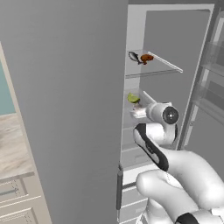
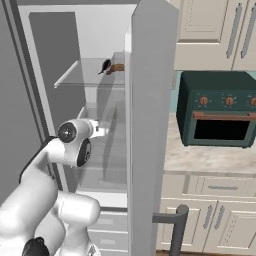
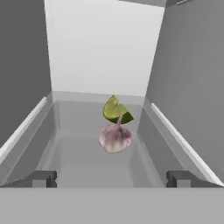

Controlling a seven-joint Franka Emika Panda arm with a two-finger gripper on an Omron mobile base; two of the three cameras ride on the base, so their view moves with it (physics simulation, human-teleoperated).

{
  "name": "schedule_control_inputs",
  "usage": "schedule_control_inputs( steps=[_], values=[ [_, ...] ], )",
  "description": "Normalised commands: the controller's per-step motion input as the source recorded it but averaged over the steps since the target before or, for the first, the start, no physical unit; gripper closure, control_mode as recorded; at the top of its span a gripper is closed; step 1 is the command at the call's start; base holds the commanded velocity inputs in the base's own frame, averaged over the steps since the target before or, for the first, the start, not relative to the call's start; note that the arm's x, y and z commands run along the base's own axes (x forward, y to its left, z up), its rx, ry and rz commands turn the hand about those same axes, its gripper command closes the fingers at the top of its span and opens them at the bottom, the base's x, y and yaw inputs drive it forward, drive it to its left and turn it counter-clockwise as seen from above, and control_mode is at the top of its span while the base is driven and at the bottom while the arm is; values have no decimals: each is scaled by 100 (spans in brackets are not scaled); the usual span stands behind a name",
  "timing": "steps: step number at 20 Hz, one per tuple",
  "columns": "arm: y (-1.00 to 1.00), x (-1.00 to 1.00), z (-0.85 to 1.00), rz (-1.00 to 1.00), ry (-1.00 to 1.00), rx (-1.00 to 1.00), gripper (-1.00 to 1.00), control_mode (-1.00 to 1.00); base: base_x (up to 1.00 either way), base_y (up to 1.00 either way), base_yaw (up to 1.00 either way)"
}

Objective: Transport the fish and garlic to the fridge. Place the fish on the rack containing meat and place the garlic on the rack containing the vegetable, ensuring meats and vegetables are on different racks.

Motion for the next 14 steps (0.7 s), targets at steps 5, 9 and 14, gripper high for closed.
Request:
schedule_control_inputs(
  steps=[5, 9, 14],
  values=[
    [1, -60, 94, 0, 0, 0, -100, -100, 0, 0, 0],
    [0, -51, 69, -3, 0, 0, -100, -100, 0, 0, 0],
    [0, -71, 58, -7, 1, 0, -100, -100, 0, 0, 0]
  ],
)
